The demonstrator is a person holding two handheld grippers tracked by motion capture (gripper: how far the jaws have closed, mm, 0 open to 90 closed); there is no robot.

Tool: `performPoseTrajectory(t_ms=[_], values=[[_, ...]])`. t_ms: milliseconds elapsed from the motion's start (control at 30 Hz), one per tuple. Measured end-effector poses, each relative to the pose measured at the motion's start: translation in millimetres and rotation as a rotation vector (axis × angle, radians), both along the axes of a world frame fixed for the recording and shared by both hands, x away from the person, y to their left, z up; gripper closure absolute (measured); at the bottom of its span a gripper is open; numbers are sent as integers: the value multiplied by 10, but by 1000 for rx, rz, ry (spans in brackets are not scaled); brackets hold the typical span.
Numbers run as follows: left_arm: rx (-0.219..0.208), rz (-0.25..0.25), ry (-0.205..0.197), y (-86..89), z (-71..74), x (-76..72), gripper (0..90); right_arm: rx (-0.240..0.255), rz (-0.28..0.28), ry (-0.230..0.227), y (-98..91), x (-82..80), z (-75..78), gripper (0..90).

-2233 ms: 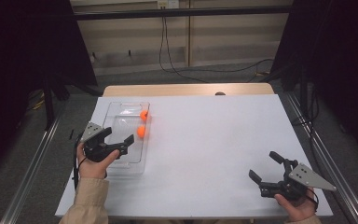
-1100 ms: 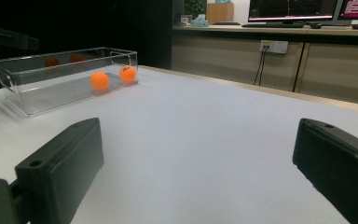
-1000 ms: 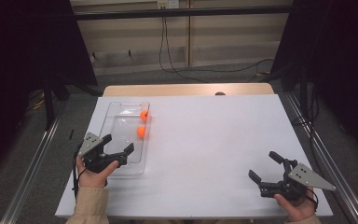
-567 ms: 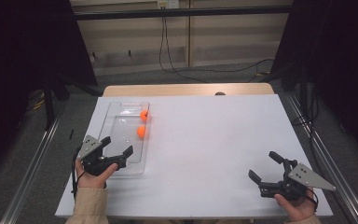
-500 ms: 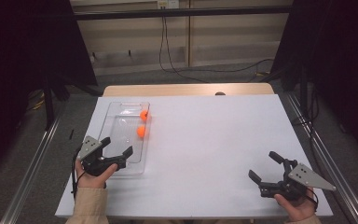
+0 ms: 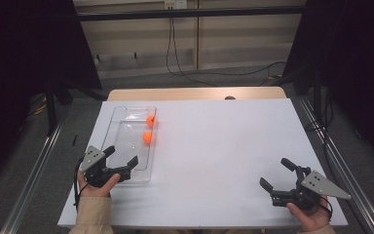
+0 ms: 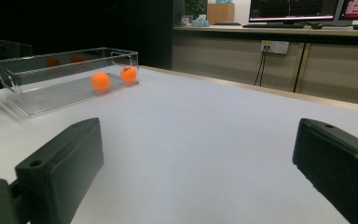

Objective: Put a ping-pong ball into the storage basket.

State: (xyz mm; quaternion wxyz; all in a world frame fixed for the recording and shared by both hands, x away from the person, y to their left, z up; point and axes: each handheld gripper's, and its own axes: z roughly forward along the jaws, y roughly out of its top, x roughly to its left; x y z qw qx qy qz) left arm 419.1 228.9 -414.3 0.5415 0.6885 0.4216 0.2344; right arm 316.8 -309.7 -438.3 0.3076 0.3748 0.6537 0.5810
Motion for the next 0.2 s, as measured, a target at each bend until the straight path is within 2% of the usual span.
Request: performPoseTrajectory(t_ms=[133,200], values=[[-3,-12,-4,5,-15,-6,24,1,-2,2,4,1,-6,12],[-2,-1,-6,-4,-21,-5,24,3,-5,4,2,-3,-5,12]])
